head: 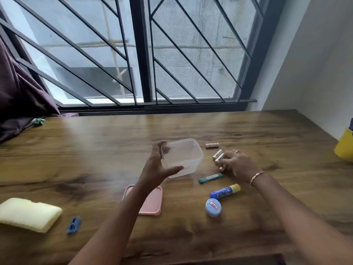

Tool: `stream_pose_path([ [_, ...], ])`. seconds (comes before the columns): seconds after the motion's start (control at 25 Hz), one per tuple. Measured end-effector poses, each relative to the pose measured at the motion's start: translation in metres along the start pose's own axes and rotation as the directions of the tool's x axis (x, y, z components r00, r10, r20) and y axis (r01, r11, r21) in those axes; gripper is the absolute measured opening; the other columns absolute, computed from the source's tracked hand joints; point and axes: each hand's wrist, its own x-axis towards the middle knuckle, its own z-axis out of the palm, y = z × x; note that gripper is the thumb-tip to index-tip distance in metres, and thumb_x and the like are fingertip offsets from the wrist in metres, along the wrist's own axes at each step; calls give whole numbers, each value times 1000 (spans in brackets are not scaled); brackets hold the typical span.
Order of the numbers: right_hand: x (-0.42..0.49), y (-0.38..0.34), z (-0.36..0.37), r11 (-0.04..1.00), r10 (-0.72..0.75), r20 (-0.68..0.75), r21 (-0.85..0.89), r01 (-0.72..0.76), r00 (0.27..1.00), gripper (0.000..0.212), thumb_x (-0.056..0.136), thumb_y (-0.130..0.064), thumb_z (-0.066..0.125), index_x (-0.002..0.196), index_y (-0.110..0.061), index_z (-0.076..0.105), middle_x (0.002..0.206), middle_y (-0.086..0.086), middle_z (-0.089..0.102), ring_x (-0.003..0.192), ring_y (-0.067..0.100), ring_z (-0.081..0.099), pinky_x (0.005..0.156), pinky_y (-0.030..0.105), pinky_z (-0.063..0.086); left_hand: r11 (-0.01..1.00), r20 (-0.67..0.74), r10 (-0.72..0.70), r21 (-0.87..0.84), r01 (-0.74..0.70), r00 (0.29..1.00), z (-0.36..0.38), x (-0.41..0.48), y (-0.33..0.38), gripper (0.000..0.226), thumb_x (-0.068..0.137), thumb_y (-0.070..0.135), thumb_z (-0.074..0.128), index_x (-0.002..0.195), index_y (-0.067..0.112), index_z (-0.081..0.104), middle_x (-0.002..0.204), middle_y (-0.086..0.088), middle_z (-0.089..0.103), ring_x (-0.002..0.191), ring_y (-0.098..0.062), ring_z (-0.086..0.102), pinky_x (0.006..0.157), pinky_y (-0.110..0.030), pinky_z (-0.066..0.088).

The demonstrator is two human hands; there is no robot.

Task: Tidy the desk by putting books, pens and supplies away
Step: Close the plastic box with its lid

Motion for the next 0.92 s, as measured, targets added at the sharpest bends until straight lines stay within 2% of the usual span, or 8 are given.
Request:
stream_pose_path([
  [0.16,2,9,7,998,59,-12,10,-58,998,24,95,-23,44,116,-22,56,124,1,54,114,23,47,89,30,41,1000,-5,5,19,-5,1000,5,2,0,94,48,46,81,126,23,34,113,-1,55,109,-18,55,94,-30,46],
  [0.24,0,4,-4,962,167,-130,236,-133,977,19,93,-22,51,108,-15,59,110,8,63,104,28,55,80,34,45,999,7,19,29,-19,1000,6,6,-3,90,57,27,87,129,17,35,115,-3,54,111,-18,54,93,-26,44],
  [0.32,0,-15,-31,901,142,-420,430,59,896,15,88,-21,60,96,-9,64,90,11,68,85,31,62,71,36,48,998,20,39,45,-40,999,10,11,-4,87,61,17,86,131,14,34,116,-5,54,110,-19,54,92,-26,44],
  [0.4,10,-44,-64,898,-6,-543,367,244,839,14,85,-20,62,92,-8,66,85,9,70,77,27,63,70,32,47,997,39,58,55,-60,998,18,15,-3,86,63,18,85,131,14,34,115,-4,54,106,-17,54,89,-22,45],
  [0.52,30,-83,-93,953,-238,-199,142,269,951,15,88,-14,55,100,-18,62,99,1,67,90,21,61,74,30,44,995,80,88,34,-91,993,30,20,4,81,63,17,85,127,20,36,109,3,57,98,-12,56,78,-12,44],
  [0.64,43,-97,-90,961,-270,86,82,263,959,19,88,-13,52,106,-17,57,101,3,65,89,21,59,77,33,45,996,92,93,-2,-93,991,34,26,0,83,58,22,87,125,20,37,107,4,61,96,-13,60,84,-21,47],
  [0.76,44,-85,-87,935,-262,15,252,250,965,21,85,-2,55,101,-13,64,94,4,70,85,19,64,77,27,49,997,91,76,5,-77,993,31,28,-5,84,58,26,86,126,22,37,110,0,59,100,-18,59,88,-29,49],
  [0.92,39,-19,-72,881,89,-311,468,71,946,20,79,1,62,92,-10,73,92,6,74,86,20,67,75,21,46,998,63,55,-11,-55,996,27,31,-10,87,52,34,83,125,20,39,110,0,56,102,-19,57,92,-35,50],
])
